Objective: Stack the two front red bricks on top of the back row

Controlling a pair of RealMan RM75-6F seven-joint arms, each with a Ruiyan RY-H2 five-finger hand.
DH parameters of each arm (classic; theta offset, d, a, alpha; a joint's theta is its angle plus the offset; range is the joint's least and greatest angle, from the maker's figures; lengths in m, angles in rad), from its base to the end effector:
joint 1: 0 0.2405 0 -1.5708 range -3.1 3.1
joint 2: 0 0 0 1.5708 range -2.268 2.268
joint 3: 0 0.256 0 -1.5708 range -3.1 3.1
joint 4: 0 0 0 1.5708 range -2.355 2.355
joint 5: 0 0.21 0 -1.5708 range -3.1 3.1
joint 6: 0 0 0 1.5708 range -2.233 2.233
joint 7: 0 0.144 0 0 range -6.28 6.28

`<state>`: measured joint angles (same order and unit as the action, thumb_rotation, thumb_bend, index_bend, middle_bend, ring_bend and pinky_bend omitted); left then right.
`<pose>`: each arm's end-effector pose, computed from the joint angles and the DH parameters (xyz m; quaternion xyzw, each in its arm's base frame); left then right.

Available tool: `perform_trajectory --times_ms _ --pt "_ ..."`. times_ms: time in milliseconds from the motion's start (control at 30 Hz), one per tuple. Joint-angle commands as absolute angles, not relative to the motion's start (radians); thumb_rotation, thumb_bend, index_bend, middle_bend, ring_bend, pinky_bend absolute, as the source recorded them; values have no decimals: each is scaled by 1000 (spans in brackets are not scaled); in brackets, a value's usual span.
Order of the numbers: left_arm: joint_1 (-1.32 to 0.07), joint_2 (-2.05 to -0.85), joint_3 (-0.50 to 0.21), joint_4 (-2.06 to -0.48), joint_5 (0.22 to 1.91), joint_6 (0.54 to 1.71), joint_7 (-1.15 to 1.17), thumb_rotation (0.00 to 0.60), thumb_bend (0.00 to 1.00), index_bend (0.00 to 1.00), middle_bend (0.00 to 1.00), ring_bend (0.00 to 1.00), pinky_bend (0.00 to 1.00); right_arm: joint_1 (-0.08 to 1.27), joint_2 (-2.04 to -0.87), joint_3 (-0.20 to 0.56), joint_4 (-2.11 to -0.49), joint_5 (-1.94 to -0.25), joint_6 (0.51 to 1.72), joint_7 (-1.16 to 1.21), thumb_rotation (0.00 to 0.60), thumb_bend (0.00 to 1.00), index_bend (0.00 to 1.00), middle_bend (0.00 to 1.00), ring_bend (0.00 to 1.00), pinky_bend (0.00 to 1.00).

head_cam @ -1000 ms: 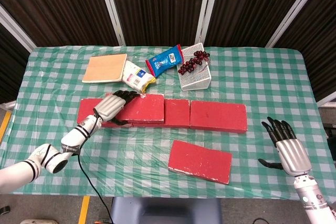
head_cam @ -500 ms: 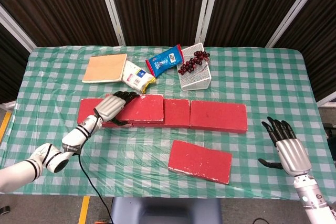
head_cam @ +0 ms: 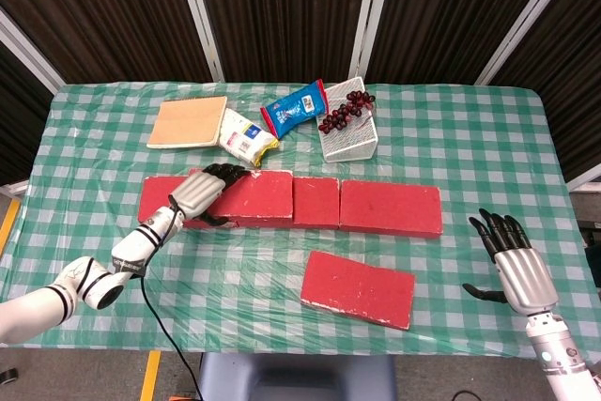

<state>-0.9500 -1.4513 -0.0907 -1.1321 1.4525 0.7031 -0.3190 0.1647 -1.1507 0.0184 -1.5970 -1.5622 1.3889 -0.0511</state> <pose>-0.1553 0.4198 0.0150 -0.7986 -0.3678 -0.3411 0.3325 -0.2961 -0.1971 0.1298 0.6596 -0.3722 0.3728 0.5361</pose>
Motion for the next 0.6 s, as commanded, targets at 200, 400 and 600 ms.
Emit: perform_trajectory --times_ms 200,400,600 --pt "-952 -1445 -86 -1142 1446 695 -316 600 279 0 0 0 90 162 -1153 21 -1599 -1558 1394 -57 600 191 0 0 0 0" --pt "-952 -1439 -87 -1154 1430 681 -313 600 244 0 0 0 81 162 -1154 20 -1601 -1559 1393 -59 600 191 0 0 0 0" --pt "-950 -1437 -88 -1159 1430 690 -309 600 246 0 0 0 75 162 -1154 20 -1601 -1559 1394 -62 600 192 0 0 0 0"
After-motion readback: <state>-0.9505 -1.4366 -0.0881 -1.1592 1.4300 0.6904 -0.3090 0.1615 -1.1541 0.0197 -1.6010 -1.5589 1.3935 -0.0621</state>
